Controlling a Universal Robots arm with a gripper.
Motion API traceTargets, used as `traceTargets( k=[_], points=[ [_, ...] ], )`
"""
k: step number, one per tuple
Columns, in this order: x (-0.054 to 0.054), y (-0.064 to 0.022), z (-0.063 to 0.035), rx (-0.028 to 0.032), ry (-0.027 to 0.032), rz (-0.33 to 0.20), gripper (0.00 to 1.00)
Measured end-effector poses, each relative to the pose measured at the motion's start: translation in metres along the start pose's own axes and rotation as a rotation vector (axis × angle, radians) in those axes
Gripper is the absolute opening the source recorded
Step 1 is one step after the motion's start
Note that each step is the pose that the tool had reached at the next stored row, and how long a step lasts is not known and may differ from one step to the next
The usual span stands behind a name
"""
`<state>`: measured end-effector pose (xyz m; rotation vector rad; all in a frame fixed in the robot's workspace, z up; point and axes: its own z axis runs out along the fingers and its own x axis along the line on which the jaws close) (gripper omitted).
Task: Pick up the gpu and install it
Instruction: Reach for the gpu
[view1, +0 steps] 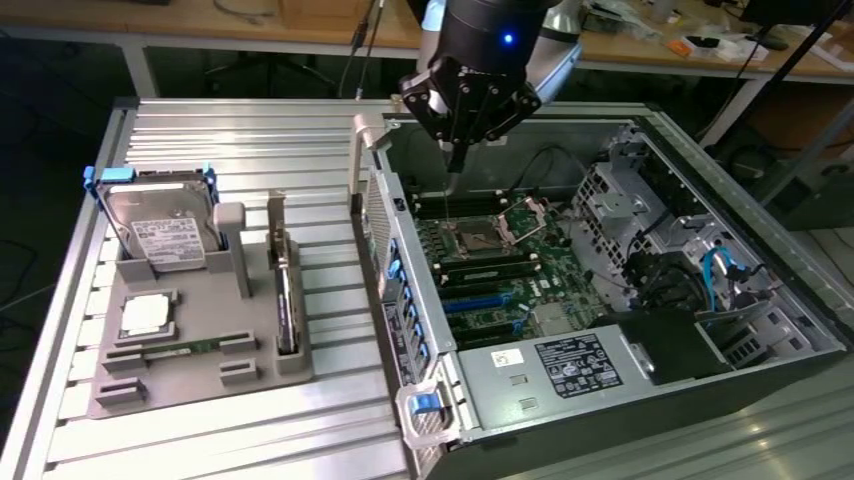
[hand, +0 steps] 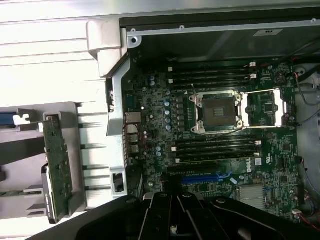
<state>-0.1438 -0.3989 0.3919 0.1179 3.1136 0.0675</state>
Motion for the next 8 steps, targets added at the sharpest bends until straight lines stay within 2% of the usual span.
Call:
traceTargets(
  k=[8],
  points=[
    [0.0026,-0.0002,0.0002,0.0000,0.0003,0.000,0.11]
  ],
)
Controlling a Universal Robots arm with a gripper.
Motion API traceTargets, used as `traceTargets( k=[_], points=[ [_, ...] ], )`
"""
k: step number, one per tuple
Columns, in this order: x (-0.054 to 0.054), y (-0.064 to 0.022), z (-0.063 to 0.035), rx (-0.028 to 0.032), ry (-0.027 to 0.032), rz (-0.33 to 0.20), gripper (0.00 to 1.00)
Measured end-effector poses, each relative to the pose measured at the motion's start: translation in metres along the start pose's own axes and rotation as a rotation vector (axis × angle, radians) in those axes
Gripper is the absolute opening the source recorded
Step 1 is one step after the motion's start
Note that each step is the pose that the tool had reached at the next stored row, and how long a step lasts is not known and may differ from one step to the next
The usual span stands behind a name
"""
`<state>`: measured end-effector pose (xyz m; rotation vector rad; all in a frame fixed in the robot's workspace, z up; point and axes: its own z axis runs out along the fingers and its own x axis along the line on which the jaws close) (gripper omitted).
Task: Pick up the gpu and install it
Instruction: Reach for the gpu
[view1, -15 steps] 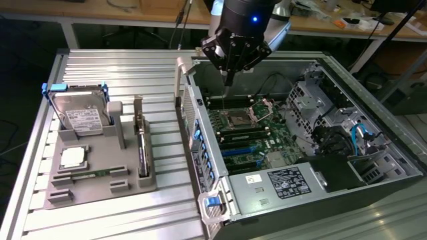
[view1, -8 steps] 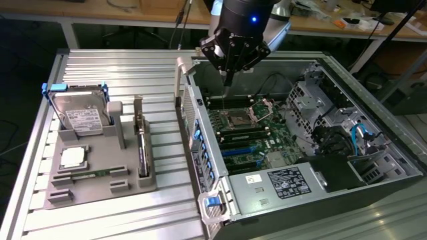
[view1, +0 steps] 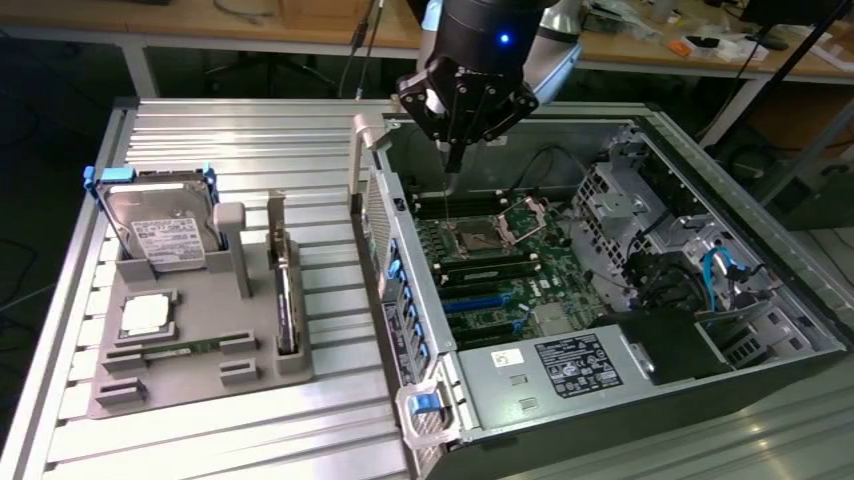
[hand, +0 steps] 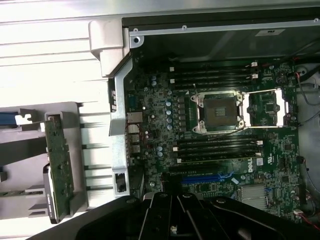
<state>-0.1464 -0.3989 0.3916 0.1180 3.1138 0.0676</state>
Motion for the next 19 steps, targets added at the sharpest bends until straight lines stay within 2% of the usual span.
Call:
traceTargets(
  k=[19],
  points=[
    [0.0051,-0.0004,0.0003,0.0001,0.0019,0.000,0.11]
  ],
)
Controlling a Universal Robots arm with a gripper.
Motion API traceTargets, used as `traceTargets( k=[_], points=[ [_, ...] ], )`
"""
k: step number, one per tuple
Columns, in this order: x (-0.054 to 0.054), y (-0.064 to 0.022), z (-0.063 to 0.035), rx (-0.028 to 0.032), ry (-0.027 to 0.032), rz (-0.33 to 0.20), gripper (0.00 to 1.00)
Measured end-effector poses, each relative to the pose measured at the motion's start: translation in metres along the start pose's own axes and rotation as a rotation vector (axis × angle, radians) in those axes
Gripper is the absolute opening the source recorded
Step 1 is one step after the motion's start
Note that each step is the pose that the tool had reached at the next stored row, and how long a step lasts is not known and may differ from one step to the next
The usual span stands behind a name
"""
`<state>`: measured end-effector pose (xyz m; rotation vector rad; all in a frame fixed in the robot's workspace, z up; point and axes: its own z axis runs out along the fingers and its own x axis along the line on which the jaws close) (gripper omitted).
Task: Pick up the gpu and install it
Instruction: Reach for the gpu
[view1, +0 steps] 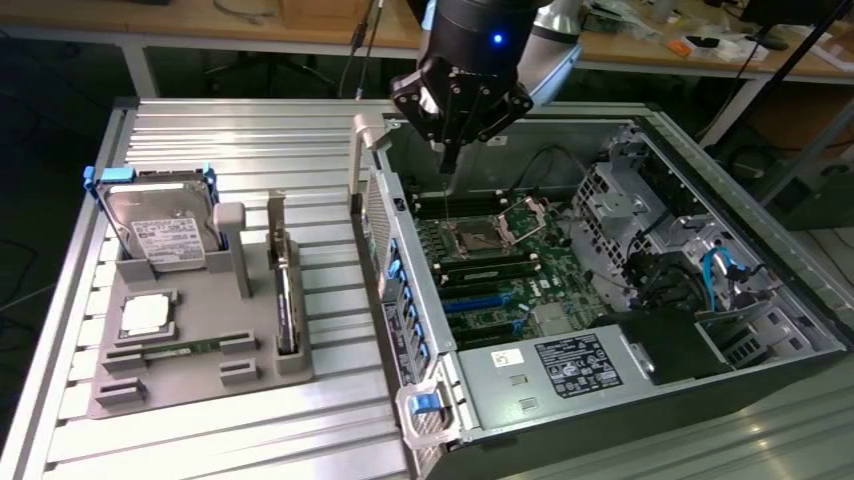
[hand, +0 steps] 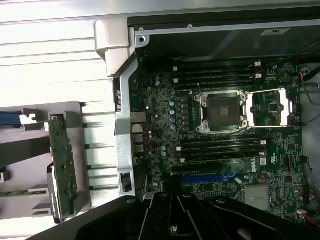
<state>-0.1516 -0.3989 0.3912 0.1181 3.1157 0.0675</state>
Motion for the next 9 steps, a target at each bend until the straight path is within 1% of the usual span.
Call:
traceTargets(
  k=[9],
  points=[
    [0.0055,-0.0004,0.0002,0.0001,0.0011,0.000,0.11]
  ],
)
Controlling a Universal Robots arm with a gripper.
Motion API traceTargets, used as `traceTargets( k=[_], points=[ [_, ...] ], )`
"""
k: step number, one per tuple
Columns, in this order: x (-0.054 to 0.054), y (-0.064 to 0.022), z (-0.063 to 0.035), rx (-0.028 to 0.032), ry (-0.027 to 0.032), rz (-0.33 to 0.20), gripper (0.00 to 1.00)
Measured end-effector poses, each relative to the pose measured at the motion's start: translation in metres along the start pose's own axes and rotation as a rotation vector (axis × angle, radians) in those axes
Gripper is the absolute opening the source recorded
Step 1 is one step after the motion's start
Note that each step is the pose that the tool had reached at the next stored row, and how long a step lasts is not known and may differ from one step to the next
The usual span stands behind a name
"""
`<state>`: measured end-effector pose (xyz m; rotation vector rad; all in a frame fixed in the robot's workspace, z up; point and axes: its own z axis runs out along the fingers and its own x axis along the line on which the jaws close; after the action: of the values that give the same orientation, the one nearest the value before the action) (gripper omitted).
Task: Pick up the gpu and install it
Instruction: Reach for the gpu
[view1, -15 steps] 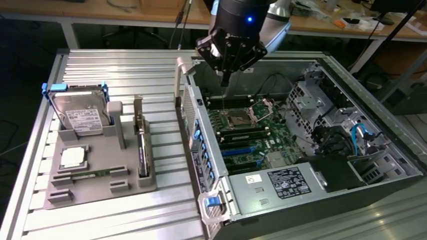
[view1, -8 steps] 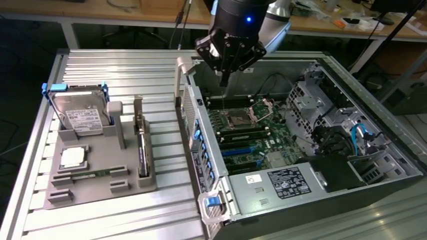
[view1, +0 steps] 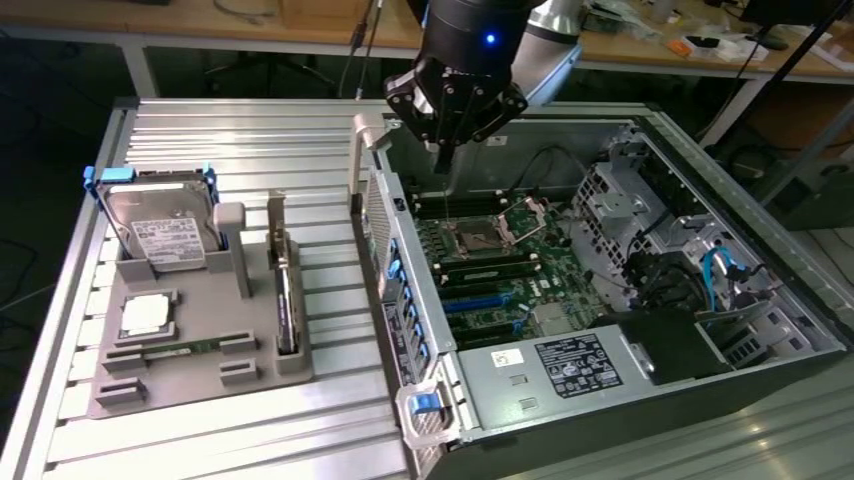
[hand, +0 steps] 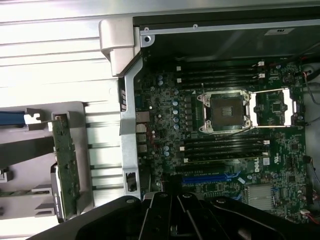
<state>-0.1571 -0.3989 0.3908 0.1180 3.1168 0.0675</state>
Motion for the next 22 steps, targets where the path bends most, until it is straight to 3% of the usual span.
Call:
traceTargets(
  k=[22],
  points=[
    [0.012,-0.0009,0.0005,0.0002,0.0023,0.000,0.11]
  ],
)
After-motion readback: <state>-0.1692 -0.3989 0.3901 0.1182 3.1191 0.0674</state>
